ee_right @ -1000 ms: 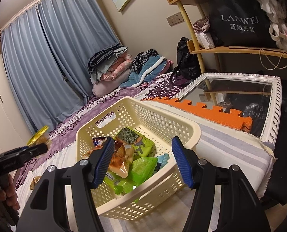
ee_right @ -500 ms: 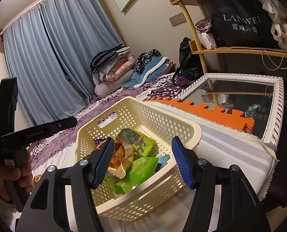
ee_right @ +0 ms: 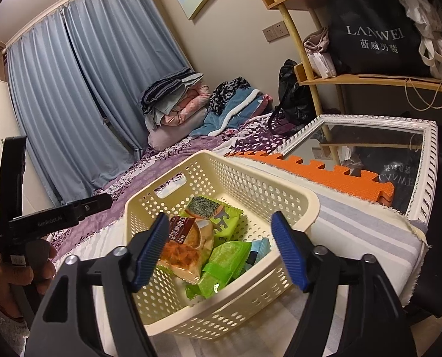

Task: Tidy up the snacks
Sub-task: 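Lower the yellow round-cake pack into the basket and open the left tool, then withdraw both tools from the basket back toward the snack pile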

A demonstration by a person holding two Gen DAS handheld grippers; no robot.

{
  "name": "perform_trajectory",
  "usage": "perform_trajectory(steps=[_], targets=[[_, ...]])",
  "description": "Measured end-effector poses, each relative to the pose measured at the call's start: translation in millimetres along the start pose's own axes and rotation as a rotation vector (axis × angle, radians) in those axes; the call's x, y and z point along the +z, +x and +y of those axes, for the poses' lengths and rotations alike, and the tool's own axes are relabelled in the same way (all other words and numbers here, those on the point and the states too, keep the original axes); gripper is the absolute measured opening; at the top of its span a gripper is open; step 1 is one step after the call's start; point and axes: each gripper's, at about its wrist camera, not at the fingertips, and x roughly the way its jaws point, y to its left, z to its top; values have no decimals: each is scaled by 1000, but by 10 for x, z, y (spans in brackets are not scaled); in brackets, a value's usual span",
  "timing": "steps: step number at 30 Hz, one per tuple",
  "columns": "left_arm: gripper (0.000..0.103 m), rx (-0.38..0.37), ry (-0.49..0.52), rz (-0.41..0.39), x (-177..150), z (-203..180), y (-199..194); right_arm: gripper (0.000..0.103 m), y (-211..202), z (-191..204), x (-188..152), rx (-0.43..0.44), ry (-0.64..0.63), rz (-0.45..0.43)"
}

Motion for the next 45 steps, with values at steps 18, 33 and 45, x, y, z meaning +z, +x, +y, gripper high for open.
perform_trajectory(steps=[18,33,45], targets=[[100,101,-41,-36,-242,355,-498,81,-302,505,72,67,-87,-24],[100,151,-140,-62,-589,870,-963,86,-419,1096,3,145,-183,2],[100,185,-216,-73,-891,1251,-1221,91,-388,1434,-156,191,-217,67]])
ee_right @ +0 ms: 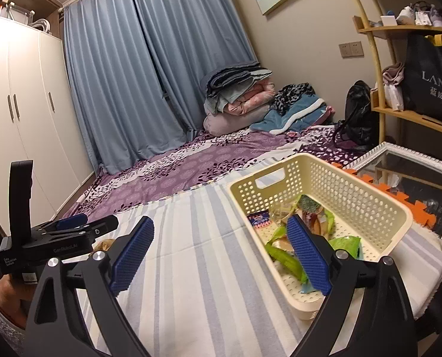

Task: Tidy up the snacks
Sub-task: 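Withdraw both tools from the basket back toward the snack pile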

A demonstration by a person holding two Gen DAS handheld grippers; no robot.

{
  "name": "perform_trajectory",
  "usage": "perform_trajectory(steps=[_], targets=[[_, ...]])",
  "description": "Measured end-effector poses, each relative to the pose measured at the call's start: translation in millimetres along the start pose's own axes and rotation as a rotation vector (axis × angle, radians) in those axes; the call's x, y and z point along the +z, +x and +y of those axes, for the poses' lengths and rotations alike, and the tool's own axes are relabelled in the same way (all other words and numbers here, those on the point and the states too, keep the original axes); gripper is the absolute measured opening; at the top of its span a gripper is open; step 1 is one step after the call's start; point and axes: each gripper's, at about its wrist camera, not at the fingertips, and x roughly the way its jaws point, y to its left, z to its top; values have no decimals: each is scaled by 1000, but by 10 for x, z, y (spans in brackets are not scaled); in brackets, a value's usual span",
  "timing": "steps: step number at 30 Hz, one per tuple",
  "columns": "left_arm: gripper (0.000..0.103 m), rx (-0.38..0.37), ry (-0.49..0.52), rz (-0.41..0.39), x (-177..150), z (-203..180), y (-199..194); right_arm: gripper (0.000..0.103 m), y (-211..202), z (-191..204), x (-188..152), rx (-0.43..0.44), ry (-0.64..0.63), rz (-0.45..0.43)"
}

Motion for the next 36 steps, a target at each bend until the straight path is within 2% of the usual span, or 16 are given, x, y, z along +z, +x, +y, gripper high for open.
perform_trajectory(steps=[3,15,24,29,36], targets=[[100,5,-31,4,-71,131,-19,95,62,76,-29,9,-7,23],[100,57,-90,47,-330,547,-12,95,268,399,-187,59,-66,103],[100,109,-186,95,-628,1076,5,95,456,592,-343,89,-92,160],[100,154,-255,133,-820,1387,52,95,582,668,-439,107,-105,195],[100,192,-287,210,-1120,1631,224,95,745,718,-579,119,-111,243]])
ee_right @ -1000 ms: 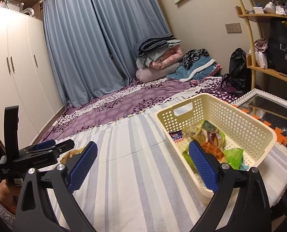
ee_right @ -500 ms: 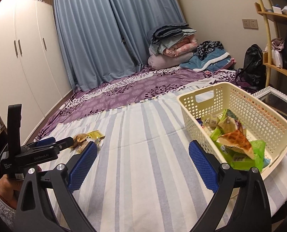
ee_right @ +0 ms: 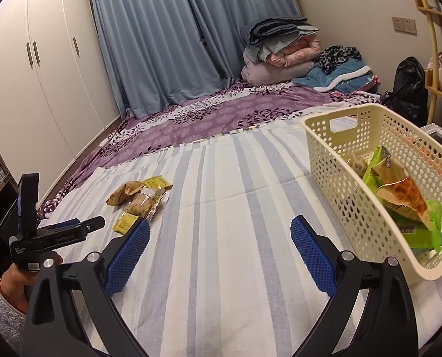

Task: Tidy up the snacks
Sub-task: 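Withdraw both tools from the basket back toward the snack pile, then grasp the yellow square pack with the left tool while the right tool grasps the clear cookie bag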

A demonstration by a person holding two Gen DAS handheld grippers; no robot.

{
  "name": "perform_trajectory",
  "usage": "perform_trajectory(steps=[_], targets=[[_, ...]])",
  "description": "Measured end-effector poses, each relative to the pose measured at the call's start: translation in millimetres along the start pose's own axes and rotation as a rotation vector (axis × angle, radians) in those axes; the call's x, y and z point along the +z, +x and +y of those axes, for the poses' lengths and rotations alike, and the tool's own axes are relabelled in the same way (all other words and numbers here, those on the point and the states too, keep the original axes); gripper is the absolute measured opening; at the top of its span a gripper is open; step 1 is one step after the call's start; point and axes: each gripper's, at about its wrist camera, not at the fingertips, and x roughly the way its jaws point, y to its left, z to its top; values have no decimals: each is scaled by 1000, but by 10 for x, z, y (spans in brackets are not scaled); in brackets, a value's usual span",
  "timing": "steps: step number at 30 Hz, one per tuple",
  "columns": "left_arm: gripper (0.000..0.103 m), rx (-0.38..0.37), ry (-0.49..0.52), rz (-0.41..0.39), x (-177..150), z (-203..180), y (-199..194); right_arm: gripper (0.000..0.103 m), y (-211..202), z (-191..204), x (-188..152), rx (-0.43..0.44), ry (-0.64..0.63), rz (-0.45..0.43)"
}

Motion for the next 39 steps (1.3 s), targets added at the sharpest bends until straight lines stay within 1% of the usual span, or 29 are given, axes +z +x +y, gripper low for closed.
perform_trajectory(steps=[5,13,18,21,27,29,31,32,34,36,39], targets=[[100,2,16,42,-71,3,210,95,124,22,-48,10,-6,31],[100,4,41,89,-8,-24,523,95,301,49,-98,19,-10,76],[100,-11,60,119,27,-33,715,95,425,106,-130,24,-20,102],[100,-21,74,127,51,-35,808,95,496,145,-131,30,-26,116],[100,-16,106,105,123,-52,895,95,616,232,-144,37,-38,135],[97,-12,114,91,131,-50,903,95,646,250,-137,40,-43,140],[87,5,126,78,128,-42,898,95,674,279,-140,42,-49,145],[84,11,127,73,130,-36,892,95,698,295,-133,43,-52,147],[71,13,118,60,144,1,867,95,732,322,-135,45,-57,151],[65,-9,105,47,154,48,830,95,768,348,-129,49,-60,155],[63,-6,93,38,127,112,783,95,824,417,-111,58,-71,158]])
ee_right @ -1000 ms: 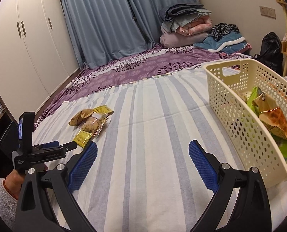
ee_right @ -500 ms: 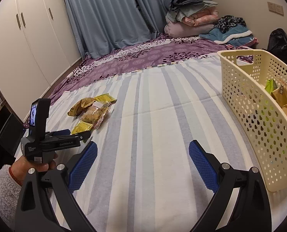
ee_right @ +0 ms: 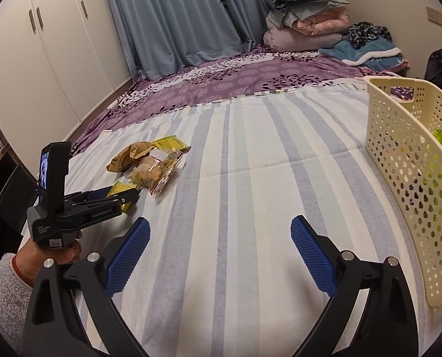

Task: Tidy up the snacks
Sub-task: 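Grasp the yellow square pack with the left tool while the right tool grasps the clear cookie bag, then lift the clear cookie bag with the right tool and carry it toward the basket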

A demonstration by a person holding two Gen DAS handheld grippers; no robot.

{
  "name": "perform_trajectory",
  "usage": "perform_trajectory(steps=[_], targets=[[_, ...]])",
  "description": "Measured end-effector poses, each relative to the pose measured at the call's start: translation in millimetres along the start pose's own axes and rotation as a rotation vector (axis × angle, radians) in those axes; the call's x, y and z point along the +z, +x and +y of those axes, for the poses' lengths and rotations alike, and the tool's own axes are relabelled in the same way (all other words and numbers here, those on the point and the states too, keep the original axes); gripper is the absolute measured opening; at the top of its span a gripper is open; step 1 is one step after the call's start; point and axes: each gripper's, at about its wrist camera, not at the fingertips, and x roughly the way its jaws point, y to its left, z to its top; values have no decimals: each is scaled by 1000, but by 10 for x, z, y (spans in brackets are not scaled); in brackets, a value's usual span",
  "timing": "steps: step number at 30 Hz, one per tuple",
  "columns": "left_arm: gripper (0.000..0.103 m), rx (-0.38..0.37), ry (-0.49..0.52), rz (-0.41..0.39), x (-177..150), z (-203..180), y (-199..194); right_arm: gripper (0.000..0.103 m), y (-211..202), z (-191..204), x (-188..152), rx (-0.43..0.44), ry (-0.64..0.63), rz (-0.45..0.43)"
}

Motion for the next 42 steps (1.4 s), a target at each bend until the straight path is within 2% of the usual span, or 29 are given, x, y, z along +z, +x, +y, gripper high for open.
perform_trajectory(steps=[8,15,25,35,42], targets=[[62,-14,-47,-40,-109,160,-229,95,296,240,205,39,-89,-3],[62,-19,-75,-64,-147,274,-433,95,813,579,469,88,-224,25],[62,-18,-105,-74,-170,410,-530,95,1443,1000,715,161,-388,88],[62,-5,-129,-60,-192,527,-483,95,1872,1048,776,222,-397,194],[62,-6,-128,-48,-189,519,-441,95,1913,1051,724,258,-401,235]])
